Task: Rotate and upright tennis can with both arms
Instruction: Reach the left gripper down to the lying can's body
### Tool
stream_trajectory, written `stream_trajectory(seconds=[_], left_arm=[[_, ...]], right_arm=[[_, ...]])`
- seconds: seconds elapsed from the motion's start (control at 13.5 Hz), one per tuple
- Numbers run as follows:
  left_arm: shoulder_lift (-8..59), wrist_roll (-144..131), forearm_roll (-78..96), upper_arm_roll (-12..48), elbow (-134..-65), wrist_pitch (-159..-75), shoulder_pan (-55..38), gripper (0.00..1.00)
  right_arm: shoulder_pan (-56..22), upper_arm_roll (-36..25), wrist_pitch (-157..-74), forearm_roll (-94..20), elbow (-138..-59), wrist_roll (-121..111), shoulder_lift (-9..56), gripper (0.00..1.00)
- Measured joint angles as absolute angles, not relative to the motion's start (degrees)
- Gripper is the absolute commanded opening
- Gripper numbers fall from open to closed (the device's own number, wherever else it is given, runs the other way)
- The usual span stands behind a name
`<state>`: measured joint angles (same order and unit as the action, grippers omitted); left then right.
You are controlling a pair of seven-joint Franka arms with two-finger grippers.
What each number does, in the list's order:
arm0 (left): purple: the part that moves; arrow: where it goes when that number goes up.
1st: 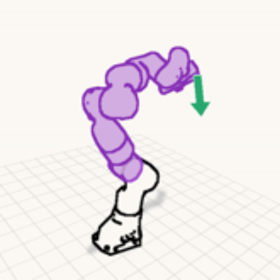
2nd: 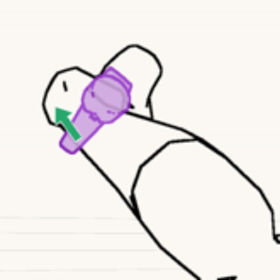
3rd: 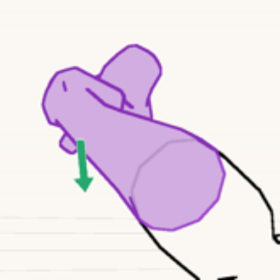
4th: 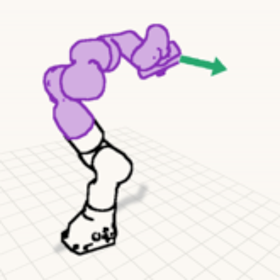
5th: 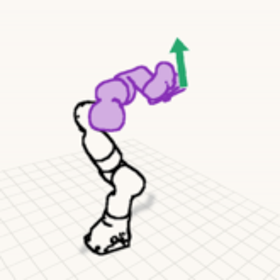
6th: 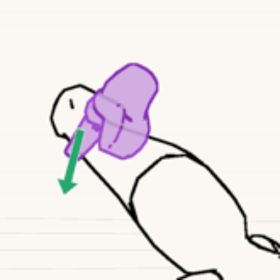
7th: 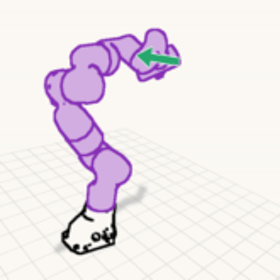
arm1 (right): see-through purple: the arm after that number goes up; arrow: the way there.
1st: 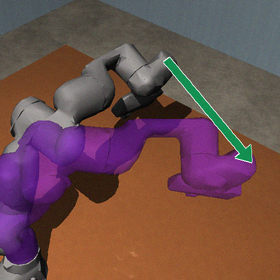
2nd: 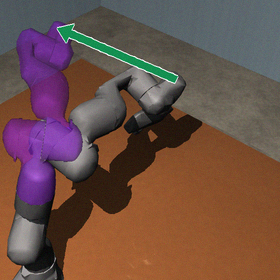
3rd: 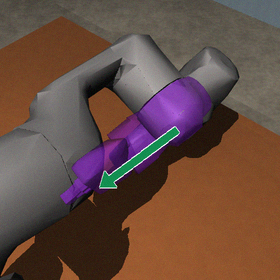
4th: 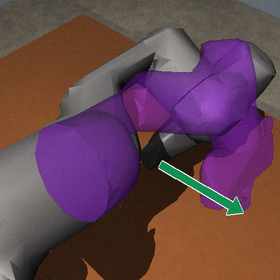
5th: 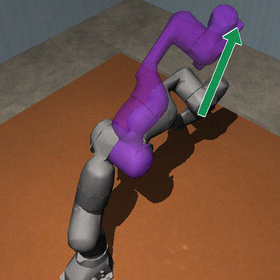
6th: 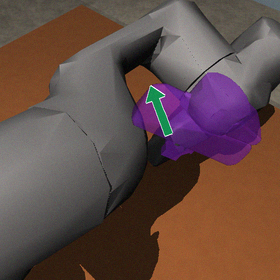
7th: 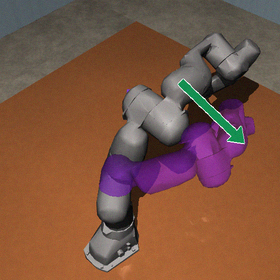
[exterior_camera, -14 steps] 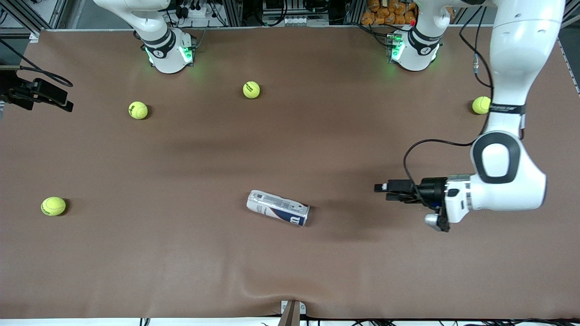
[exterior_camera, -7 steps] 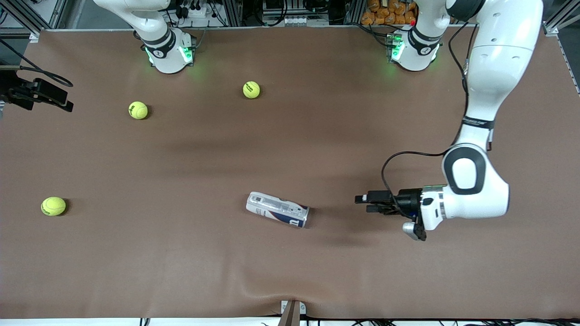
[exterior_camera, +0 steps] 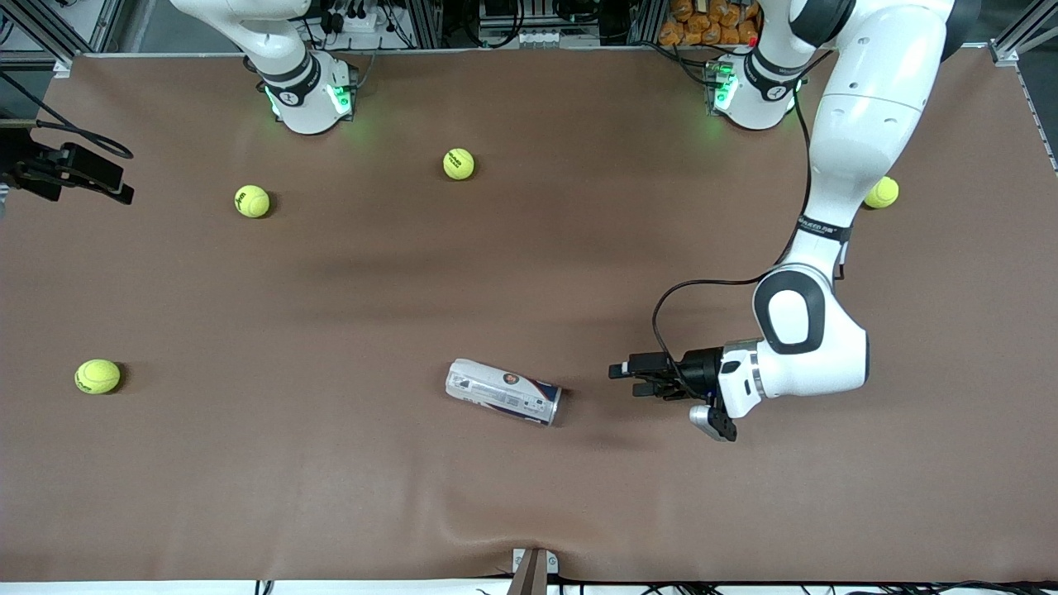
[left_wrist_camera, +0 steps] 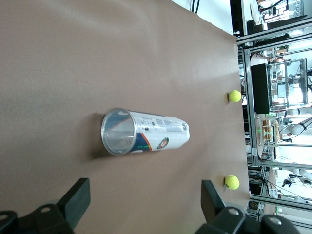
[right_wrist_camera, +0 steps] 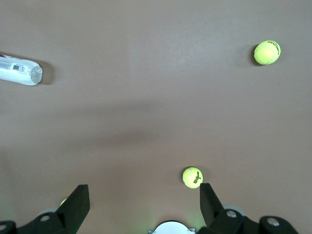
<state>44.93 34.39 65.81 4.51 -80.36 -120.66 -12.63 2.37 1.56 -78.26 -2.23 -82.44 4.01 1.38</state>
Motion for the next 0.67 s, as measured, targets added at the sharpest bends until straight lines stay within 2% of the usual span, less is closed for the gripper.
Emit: stream_trajectory(seconds=[0.67], left_arm=[[53.05,40.64,72.62,4.61,-74.3,-126.83,-16.7,1.0]], right_arm=[[2.37,1.55,-78.27,-2.23,-82.44,4.01,1.38,1.0]])
